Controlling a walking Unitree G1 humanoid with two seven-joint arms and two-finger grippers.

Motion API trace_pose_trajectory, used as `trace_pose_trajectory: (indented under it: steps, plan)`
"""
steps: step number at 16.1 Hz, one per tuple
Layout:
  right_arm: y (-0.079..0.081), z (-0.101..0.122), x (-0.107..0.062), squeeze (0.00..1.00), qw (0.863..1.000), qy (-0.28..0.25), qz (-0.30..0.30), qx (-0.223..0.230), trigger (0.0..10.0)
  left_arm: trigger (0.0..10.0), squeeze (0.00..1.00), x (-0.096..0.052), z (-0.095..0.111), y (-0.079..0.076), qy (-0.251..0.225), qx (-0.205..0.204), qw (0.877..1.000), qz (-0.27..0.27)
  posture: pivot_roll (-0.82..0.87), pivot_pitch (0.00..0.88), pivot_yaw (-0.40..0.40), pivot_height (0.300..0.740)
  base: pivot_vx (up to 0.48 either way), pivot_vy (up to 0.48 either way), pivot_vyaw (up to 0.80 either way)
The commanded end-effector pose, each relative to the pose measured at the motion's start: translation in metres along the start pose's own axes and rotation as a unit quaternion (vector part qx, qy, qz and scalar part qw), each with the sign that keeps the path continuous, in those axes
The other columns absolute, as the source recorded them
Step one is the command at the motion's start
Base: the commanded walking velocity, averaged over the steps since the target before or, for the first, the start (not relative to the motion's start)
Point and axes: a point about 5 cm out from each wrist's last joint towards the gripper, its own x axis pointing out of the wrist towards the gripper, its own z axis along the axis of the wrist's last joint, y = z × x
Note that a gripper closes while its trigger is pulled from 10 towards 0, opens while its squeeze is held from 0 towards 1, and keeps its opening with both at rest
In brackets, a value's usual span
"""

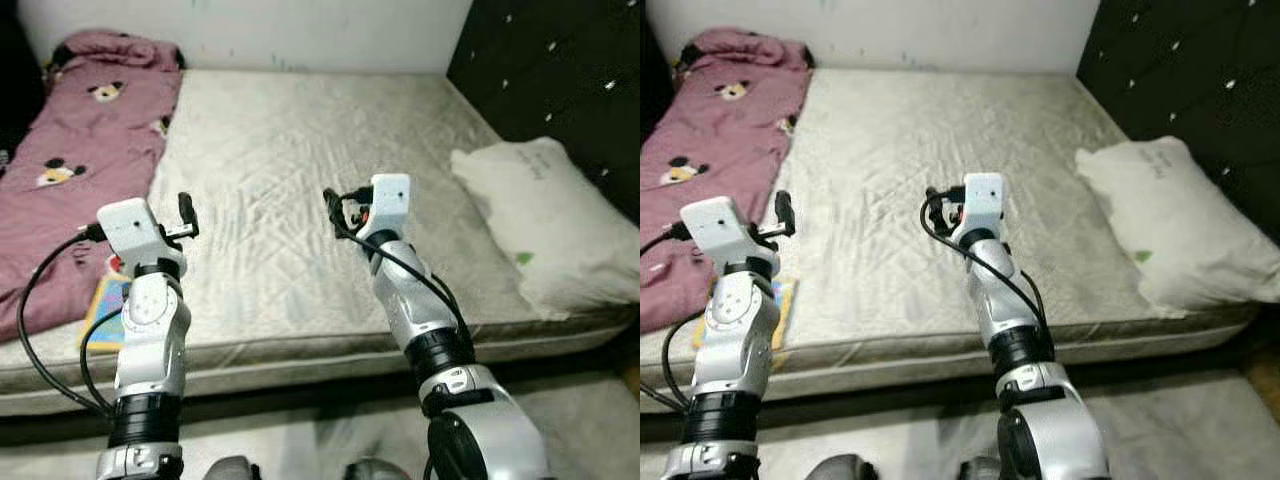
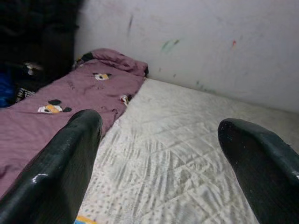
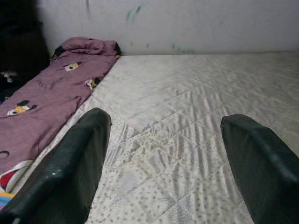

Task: Clean up the room

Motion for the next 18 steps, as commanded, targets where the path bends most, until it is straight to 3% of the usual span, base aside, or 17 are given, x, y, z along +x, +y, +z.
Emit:
trace_pose_trajectory:
  steps: [1,5,6,7,8,9,10,16,18]
  plan:
    - [-0.013,-0.0025,-0.0023,0.0,1.0,0.007,-0.017,-0.002,10.0,10.0,0.0,-0.0007,-0.0001,-0.0091,-0.001,0.0,1.0,-0.013,-0.01,0.0,-0.046,0.74,0.0,0.48,0.0]
    - [-0.0127,-0.0034,-0.0023,0.0,1.0,0.009,-0.016,-0.004,10.0,10.0,0.0,-0.0011,-0.0008,-0.0106,0.002,-0.007,1.0,-0.025,-0.01,0.0,-0.046,0.74,0.0,0.116,0.0]
    - [-0.0126,-0.0034,-0.0023,0.0,1.0,0.009,-0.016,-0.005,10.0,10.0,0.05,-0.0011,-0.0009,-0.0105,0.002,-0.007,1.0,-0.025,-0.01,0.0,-0.046,0.74,0.0,0.0,0.0]
    - [-0.013,-0.0033,-0.0022,0.0,1.0,0.009,-0.017,-0.006,10.0,10.0,0.98,-0.0015,-0.0005,-0.0106,0.001,-0.012,1.0,-0.028,-0.01,0.0,-0.046,0.74,0.0,0.0,0.0]
    - [-0.0139,-0.0033,-0.002,0.0,1.0,0.009,-0.018,-0.006,10.0,10.0,1.0,-0.0012,0.0,-0.0096,0.0,-0.007,1.0,-0.022,-0.01,0.0,-0.046,0.74,0.0,0.0,0.0]
    - [-0.0141,-0.0034,-0.002,0.0,1.0,0.008,-0.019,-0.006,10.0,10.0,0.55,-0.0007,0.0001,-0.0088,0.0,-0.001,1.0,-0.017,-0.01,0.0,-0.046,0.74,0.0,0.0,0.0]
    - [-0.0141,-0.0034,-0.0019,0.0,1.0,0.008,-0.019,-0.006,10.0,10.0,0.0,-0.0005,0.0,-0.009,0.001,-0.003,1.0,-0.018,-0.01,0.0,-0.046,0.74,0.0,0.0,0.0]
    - [-0.0148,-0.0031,-0.0016,0.0,1.0,0.009,-0.021,-0.008,10.0,10.0,0.0,-0.0007,0.0003,-0.0093,-0.001,-0.007,1.0,-0.019,-0.01,0.0,-0.045,0.74,0.0,0.0,0.0]
    - [-0.0147,-0.0028,-0.0014,0.0,1.0,0.009,-0.021,-0.007,10.0,0.4,0.0,-0.0027,0.0033,-0.0101,-0.017,-0.01,0.999,-0.028,-0.01,0.0,-0.044,0.74,0.0,0.0,0.0]
